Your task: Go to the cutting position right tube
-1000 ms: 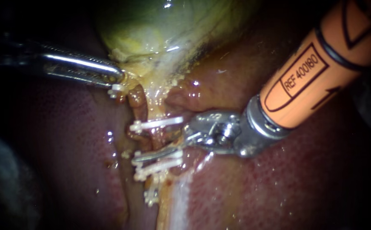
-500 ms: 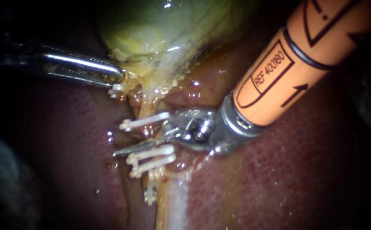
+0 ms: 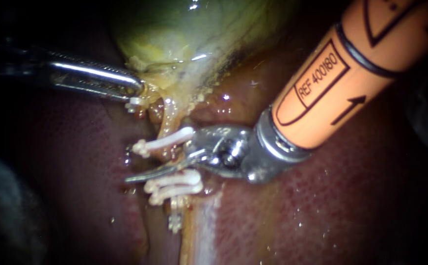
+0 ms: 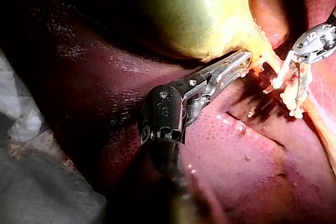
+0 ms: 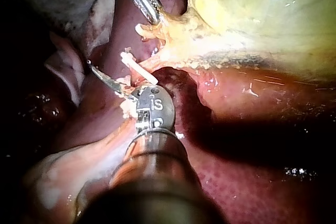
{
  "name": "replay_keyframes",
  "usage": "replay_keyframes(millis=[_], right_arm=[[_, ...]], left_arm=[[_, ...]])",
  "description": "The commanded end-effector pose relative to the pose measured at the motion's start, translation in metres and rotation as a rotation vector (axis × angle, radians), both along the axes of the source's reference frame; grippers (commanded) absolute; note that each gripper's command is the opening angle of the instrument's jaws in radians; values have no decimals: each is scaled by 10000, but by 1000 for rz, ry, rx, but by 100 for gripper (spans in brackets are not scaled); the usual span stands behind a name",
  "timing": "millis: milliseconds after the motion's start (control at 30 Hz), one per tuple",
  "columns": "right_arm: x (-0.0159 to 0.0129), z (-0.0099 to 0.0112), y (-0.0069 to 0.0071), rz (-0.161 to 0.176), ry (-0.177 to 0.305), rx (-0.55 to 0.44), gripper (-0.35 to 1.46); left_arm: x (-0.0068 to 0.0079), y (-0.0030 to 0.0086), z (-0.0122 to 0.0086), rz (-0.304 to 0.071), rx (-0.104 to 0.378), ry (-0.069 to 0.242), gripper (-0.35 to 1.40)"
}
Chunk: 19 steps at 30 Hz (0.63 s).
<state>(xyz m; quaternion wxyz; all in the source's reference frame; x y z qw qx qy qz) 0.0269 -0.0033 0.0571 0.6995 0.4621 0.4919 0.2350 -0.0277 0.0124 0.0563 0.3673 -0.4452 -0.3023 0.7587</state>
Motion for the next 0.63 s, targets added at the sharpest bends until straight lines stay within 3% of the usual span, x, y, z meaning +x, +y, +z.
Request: replay_keyframes(millis=[33, 267, 633], right_arm=[[0, -2, 0, -1, 4, 1, 126], [0, -17, 6, 6, 30, 19, 126], [-1, -17, 6, 5, 31, 19, 126]], left_arm=[[0, 0, 0, 0, 0, -1, -35], [0, 0, 0, 1, 0, -1, -35], [0, 1, 1, 1, 0, -1, -35]])
